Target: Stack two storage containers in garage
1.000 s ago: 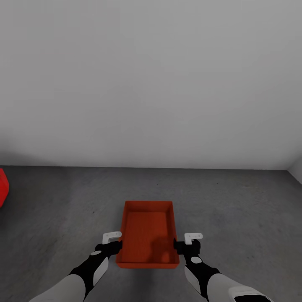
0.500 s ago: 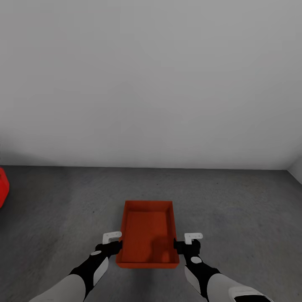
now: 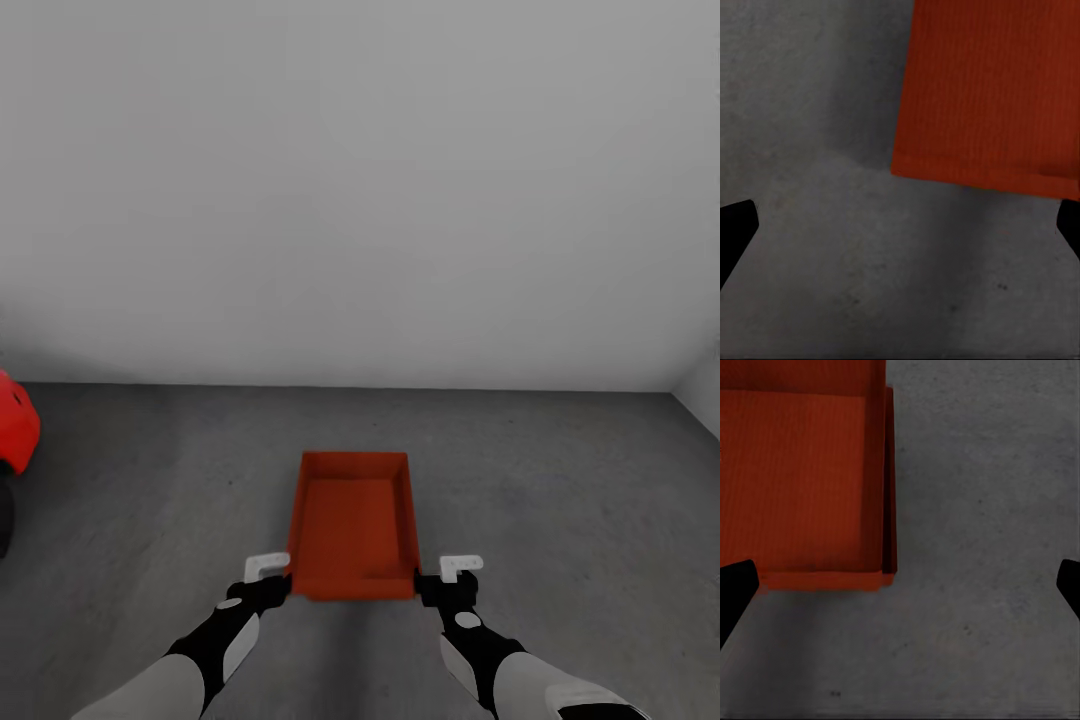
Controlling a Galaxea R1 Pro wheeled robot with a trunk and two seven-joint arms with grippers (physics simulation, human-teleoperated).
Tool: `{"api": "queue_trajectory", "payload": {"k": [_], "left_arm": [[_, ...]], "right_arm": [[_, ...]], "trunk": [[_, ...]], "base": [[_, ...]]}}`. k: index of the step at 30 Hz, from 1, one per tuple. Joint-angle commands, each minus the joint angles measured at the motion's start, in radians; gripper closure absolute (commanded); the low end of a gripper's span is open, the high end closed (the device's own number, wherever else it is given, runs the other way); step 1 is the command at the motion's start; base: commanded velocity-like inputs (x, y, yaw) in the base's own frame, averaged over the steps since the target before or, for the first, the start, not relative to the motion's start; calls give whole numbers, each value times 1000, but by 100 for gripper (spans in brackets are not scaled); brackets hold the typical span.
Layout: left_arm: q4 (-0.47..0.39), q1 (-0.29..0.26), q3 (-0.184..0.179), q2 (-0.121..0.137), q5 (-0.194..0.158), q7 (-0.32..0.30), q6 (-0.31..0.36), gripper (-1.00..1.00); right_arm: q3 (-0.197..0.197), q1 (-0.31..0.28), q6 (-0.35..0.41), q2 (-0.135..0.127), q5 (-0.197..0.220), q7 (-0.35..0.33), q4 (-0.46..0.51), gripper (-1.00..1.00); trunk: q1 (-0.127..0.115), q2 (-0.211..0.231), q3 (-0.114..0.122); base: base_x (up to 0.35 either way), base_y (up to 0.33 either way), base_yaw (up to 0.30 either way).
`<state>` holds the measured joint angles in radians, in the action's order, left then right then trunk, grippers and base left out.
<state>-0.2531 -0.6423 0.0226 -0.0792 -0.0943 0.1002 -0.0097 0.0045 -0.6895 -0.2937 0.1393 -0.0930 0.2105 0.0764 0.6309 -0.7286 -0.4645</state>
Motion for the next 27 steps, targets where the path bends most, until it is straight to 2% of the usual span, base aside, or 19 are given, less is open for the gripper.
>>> {"api": "queue_trajectory", "payload": {"k": [1,27], "left_arm": [[0,0,2,0,-10,1,-1,-100],[2,0,0,4,-12,2,-1,-100]], "right_arm": [[0,-1,-1,0,-10,7,-1,-100],[1,-1,4,-4,-10,7,-2,-100]], "trunk": [[0,-1,-1],[0,-1,-1]], "base": [[-344,0,0],[-345,0,0]]}}
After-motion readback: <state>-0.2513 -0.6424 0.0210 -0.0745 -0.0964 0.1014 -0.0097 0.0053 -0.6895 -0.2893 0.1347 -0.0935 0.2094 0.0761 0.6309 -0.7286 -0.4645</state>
